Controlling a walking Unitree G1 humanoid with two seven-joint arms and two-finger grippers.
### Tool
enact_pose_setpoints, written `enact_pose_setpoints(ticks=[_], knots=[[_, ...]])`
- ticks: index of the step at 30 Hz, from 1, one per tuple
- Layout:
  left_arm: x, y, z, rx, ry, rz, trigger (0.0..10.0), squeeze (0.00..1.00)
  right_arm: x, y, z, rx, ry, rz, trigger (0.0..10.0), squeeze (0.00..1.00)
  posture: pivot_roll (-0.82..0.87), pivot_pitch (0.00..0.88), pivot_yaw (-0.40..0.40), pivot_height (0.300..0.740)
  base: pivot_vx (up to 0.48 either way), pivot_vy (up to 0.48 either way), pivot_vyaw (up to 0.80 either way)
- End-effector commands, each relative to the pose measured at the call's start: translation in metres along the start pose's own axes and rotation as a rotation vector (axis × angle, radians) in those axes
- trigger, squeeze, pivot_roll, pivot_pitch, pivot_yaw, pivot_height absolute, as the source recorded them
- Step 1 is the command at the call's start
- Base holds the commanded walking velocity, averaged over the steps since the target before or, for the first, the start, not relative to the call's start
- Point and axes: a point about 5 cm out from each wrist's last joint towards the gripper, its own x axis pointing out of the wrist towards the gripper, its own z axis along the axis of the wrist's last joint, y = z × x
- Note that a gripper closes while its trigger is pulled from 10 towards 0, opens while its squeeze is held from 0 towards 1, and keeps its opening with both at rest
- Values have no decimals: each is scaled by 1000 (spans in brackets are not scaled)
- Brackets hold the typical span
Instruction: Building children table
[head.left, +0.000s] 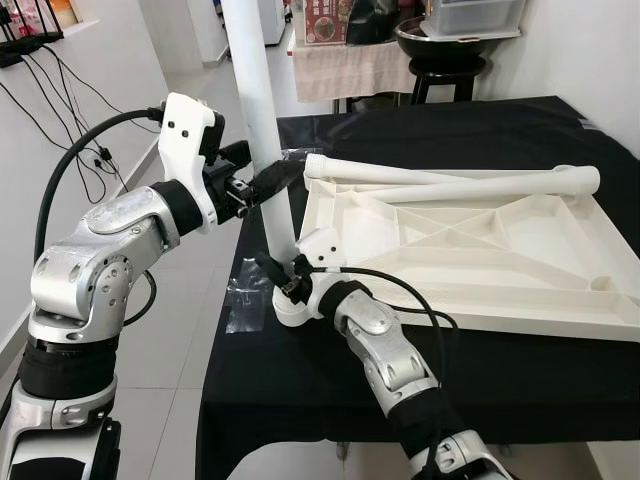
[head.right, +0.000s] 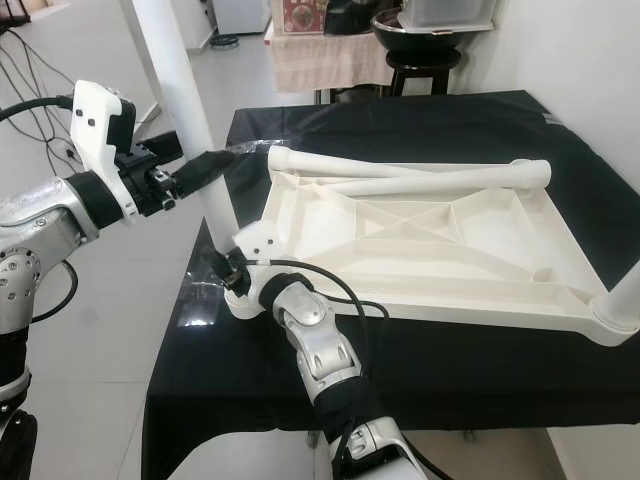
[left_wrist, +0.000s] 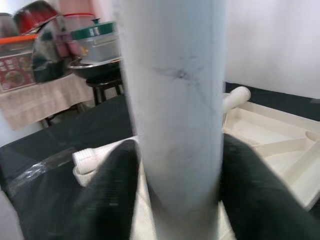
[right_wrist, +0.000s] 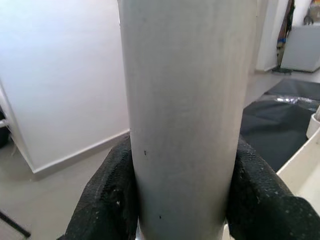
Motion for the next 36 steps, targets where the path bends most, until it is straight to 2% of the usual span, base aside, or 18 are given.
enact_pose_setpoints(ticks=[1, 7, 8, 9, 10, 11, 12, 13, 16, 18, 20, 21, 25, 26, 35, 36], knots=[[-1, 3, -3, 9, 20, 6, 0, 0, 0, 13, -8, 17, 53, 20, 0, 0, -9, 62, 49, 740, 0, 0, 0], [-1, 1, -3, 8, 21, -2, 0, 0, 0, 14, -4, 10, 55, 37, 118, 0, -3, 67, 49, 740, 0, 0, 0], [-1, 1, -3, 9, 21, -3, 0, 0, 1, 13, -3, 6, 50, 43, 3882, 0, -1, 67, 48, 740, 0, 0, 0], [-1, 1, -3, 9, 21, -3, 0, 0, 1, 13, -3, 6, 50, 43, 3882, 0, -1, 67, 48, 740, 0, 0, 0], [-2, 1, -3, 9, 21, -3, 0, 0, 2, 11, -2, 1, 46, 56, 10000, 0, 1, 69, 47, 740, 0, 0, 0], [-2, 1, -3, 9, 21, -3, 0, 0, 2, 11, -2, 1, 46, 56, 10000, 0, 1, 69, 47, 740, 0, 0, 0], [-2, 1, -3, 10, 21, -3, 0, 0, 4, 7, 1, 7, 27, 94, 10000, 200, 5, 67, 45, 740, 0, 0, 0], [-3, 2, -3, 9, 19, -2, 0, 0, 6, 1, 5, 18, 4, 147, 10000, 1000, 5, 70, 45, 740, 0, 0, 0], [-3, 2, -2, 9, 18, -3, 0, 0, 7, -4, 9, 27, -21, 207, 10000, 1000, 3, 68, 46, 740, 0, 0, 0], [-3, 1, -3, 9, 17, -4, 0, 0, 8, -13, 17, 29, -73, 348, 10000, 1000, 3, 68, 45, 740, 0, 0, 0], [-3, 1, -3, 9, 17, -4, 0, 0, 8, -13, 17, 29, -73, 348, 10000, 1000, 3, 68, 45, 740, 0, 0, 0], [-2, 0, -3, 6, 15, -5, 0, 0, 8, -22, 24, -6, -92, 494, 10000, 1000, 4, 67, 42, 740, 0, 0, 0], [-2, 0, -3, 5, 14, -6, 0, 0, 9, -26, 27, -22, -90, 537, 10000, 1000, 4, 67, 42, 740, 0, 0, 0], [-2, -1, -3, 5, 13, -7, 0, 0, 11, -28, 30, -21, -85, 569, 10000, 0, 5, 71, 41, 740, 0, 0, 0], [-4, -2, -2, 5, 13, -6, 0, 0, 24, -24, 32, 7, -54, 616, 10000, 0, 17, 81, 36, 740, 0, 0, 0], [-5, -2, -3, 7, 16, -5, 0, 0, 25, -22, 30, 7, -44, 629, 6431, 0, 24, 85, 37, 740, 0, 0, 0]])
